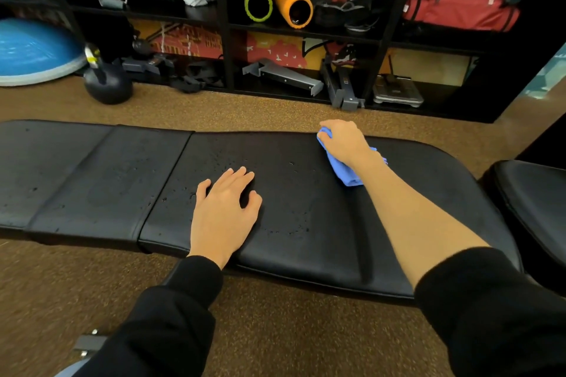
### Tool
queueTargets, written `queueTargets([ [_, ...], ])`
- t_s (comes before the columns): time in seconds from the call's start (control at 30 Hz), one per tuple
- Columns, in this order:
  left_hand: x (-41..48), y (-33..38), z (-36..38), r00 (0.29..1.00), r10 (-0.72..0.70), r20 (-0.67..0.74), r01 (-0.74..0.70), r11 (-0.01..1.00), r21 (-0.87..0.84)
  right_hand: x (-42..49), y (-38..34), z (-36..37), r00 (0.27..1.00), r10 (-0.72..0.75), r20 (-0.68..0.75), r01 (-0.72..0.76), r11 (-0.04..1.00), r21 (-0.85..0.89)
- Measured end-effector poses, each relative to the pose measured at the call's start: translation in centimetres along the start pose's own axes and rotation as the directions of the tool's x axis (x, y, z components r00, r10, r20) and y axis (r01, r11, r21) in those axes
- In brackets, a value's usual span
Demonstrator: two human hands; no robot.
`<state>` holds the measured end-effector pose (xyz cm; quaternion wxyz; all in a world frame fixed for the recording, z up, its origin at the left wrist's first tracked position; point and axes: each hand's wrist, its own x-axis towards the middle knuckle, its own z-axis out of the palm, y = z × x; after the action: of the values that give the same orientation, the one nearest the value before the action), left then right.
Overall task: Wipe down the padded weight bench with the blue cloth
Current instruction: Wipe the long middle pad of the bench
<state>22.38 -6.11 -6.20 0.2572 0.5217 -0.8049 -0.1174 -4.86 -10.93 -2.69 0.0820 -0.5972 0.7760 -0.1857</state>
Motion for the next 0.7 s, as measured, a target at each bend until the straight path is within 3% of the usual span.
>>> queueTargets([
  [0.37, -0.1, 0.0, -0.1, 1.000, 0.001, 0.010, -0.001, 1.000, -0.024, -6.5, 0.9, -0.2, 0.963, -0.266, 0.051, 0.253, 0.950, 0.183],
  [0.7, -0.1, 0.1, -0.1, 1.000, -0.010, 0.005, 0.010, 1.000, -0.028, -1.2, 1.0, 0.5, 0.992, -0.039, -0.116, 0.054, 0.991, 0.124],
])
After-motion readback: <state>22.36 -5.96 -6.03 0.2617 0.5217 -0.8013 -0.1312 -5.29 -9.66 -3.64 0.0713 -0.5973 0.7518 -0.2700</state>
